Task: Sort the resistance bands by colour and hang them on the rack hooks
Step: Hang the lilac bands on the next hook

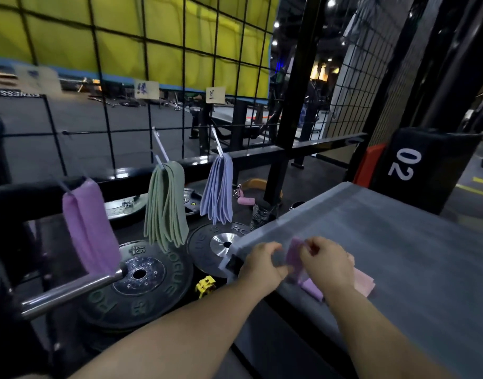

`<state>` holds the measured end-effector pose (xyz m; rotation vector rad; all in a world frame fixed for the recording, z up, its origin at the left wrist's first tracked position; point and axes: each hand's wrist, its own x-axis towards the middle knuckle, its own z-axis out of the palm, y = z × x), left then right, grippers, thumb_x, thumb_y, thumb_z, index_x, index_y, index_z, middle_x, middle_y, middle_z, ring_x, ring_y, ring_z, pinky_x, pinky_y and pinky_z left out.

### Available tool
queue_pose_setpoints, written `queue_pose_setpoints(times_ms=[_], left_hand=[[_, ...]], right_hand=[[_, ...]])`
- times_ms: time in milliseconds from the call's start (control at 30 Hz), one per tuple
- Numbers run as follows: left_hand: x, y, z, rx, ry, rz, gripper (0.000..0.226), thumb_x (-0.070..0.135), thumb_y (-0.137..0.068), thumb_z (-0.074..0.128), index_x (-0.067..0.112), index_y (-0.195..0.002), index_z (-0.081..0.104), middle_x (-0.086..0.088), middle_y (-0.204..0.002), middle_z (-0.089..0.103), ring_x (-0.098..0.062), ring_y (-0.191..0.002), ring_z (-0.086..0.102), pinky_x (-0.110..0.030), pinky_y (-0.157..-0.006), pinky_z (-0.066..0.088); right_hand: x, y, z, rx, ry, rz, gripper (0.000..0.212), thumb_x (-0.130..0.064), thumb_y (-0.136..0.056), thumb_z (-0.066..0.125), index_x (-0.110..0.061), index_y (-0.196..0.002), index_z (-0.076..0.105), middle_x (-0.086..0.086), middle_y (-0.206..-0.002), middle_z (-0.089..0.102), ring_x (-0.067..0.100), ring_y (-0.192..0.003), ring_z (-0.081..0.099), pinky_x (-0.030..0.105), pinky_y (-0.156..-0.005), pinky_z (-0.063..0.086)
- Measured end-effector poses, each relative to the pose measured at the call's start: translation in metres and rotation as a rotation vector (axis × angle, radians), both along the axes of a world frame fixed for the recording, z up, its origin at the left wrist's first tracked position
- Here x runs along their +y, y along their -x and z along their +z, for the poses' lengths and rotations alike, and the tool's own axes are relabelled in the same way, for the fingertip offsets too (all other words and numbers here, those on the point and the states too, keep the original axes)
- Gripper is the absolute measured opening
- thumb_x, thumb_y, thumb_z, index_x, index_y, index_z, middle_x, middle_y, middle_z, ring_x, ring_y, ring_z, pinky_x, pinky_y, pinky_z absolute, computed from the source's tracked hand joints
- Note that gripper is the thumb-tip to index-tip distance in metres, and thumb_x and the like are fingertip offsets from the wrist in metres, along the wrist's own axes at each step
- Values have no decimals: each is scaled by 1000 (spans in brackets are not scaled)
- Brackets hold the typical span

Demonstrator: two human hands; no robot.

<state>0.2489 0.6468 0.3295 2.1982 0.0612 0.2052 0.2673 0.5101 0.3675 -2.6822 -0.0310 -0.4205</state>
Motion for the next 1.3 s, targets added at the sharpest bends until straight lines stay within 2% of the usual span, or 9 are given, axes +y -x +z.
queue_pose_setpoints(times_ms=[200, 300, 467, 600, 767, 900, 1000, 1167, 1300], left_hand=[[25, 25, 27, -70, 111, -17, 63, 35, -76, 77, 29, -130, 44, 9, -122, 54, -10, -105, 53, -24, -84, 43], [43, 37, 34, -111, 130, -26, 59, 34, -77, 76, 29, -123, 40, 16, -117, 50, -7, -107, 51, -23, -82, 40], [71, 62, 40, -158, 148, 22, 51, 28, -74, 70, 45, -101, 29, 14, -109, 58, -11, -104, 57, -38, -90, 50], [87, 85, 44, -196, 113, -4, 57, 30, -68, 75, 36, -104, 31, 15, -105, 54, -9, -101, 56, -28, -85, 49], [110, 103, 45, -274, 74, 110, 43, 27, -66, 68, 33, -89, 32, 15, -84, 45, -4, -70, 46, -27, -62, 41], [129, 120, 53, -298, 103, 126, 31, 31, -66, 58, 31, -85, 33, 12, -80, 43, -4, -67, 40, -24, -60, 36], [140, 132, 59, -328, 134, 164, 26, 31, -71, 58, 30, -79, 33, 10, -75, 41, -4, -63, 35, -22, -58, 31], [155, 146, 69, -309, 221, 238, 25, 18, -87, 61, 23, -73, 41, 8, -69, 42, -8, -64, 38, -23, -59, 32], [165, 157, 77, -320, 328, 275, 26, 21, -88, 62, 20, -71, 43, 11, -60, 39, -11, -58, 35, -27, -59, 30]], right_hand=[[28, 13, 21, -6, -476, 164, 28, -35, -88, 63, -16, -69, 55, -4, -64, 55, 15, -64, 50, 29, -57, 37], [45, 24, 31, 21, -615, 241, 30, -31, -89, 62, -9, -70, 54, -3, -63, 52, 14, -61, 45, 30, -57, 34], [74, 42, 40, 114, -778, 325, 23, -25, -90, 57, -18, -70, 49, -3, -62, 46, 15, -62, 42, 30, -58, 34], [100, 55, 44, 174, -836, 376, 21, -18, -92, 50, -15, -71, 49, 1, -65, 45, 15, -65, 41, 31, -60, 34], [133, 69, 50, 200, -890, 432, 17, -20, -89, 52, -14, -74, 48, 8, -69, 45, 19, -67, 41, 36, -62, 34], [151, 71, 53, 257, -903, 482, 36, -40, -78, 55, -4, -82, 55, 15, -75, 55, 24, -71, 50, 42, -66, 40], [162, 79, 59, 235, -900, 511, 22, -27, -92, 52, -10, -78, 55, 7, -72, 53, 21, -68, 47, 38, -65, 37], [173, 93, 69, 261, -872, 619, 23, -25, -94, 51, -14, -73, 51, 0, -66, 49, 11, -57, 44, 28, -55, 35], [175, 105, 79, 318, -838, 723, 25, -31, -95, 47, -13, -82, 59, 6, -79, 58, 20, -71, 51, 32, -65, 38]])
